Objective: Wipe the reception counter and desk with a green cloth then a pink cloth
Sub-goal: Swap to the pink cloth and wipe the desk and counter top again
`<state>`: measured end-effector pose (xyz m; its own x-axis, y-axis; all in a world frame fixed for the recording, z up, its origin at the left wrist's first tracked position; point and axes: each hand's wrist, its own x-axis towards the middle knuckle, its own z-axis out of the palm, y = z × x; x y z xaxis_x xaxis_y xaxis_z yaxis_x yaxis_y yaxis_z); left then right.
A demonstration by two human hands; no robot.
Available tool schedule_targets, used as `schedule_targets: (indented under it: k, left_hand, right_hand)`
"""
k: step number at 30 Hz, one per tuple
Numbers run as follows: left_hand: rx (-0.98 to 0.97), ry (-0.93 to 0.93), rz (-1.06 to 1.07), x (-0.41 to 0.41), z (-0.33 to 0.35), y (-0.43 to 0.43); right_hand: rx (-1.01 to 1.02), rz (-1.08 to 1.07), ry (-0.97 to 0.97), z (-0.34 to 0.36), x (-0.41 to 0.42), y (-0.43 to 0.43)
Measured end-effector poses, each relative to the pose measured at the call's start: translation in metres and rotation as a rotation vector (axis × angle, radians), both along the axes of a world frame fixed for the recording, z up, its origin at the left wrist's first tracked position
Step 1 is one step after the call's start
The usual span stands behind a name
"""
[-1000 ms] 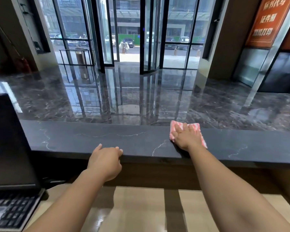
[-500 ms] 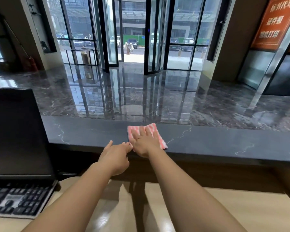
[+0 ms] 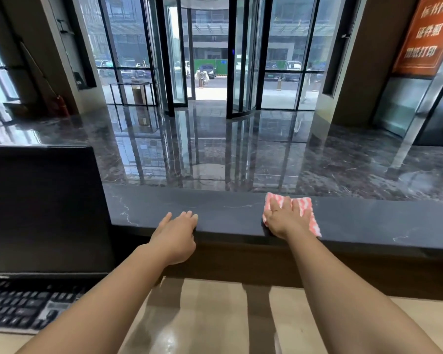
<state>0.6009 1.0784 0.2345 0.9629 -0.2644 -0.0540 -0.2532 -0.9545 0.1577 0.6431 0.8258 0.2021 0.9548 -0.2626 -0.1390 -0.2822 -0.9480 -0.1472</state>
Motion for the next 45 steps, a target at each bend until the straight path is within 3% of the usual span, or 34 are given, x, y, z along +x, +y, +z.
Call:
schedule_targets:
  k: [4, 15, 19, 22, 27, 35, 41, 45]
  left_hand:
    - [0.000, 0.017, 0.065, -0.001, -0.005, 0.033]
    - [-0.001, 0.010, 0.105, -0.005, -0.012, 0.088]
    - [-0.032, -0.010, 0.084, -0.005, -0.017, 0.091]
    - [0.017, -0.009, 0.080, -0.003, -0.019, 0.090]
    - [0.118, 0.038, 0.115, 0.002, -0.015, 0.083]
    - [0.090, 0.046, 0.182, 0.001, -0.007, 0.070]
    - [0.043, 0.072, 0.195, -0.012, -0.015, 0.075]
    - [-0.015, 0.101, 0.225, -0.020, -0.019, 0.083]
  right_hand:
    - [-0.011, 0.026, 0.005, 0.005, 0.024, 0.054]
    - [0.048, 0.469, 0.099, 0.013, 0.075, 0.232]
    - [0.127, 0.646, 0.081, 0.016, 0.073, 0.268]
    - [0.031, 0.721, 0.061, 0.011, 0.073, 0.269]
    - [-0.032, 0.548, -0.005, 0.003, 0.074, 0.199]
    - [-0.064, 0.167, -0.039, -0.001, 0.048, 0.067]
    - [0.005, 0.007, -0.040, 0.003, 0.030, 0.106]
    - [-0.039, 0.162, -0.061, 0.007, 0.020, 0.168]
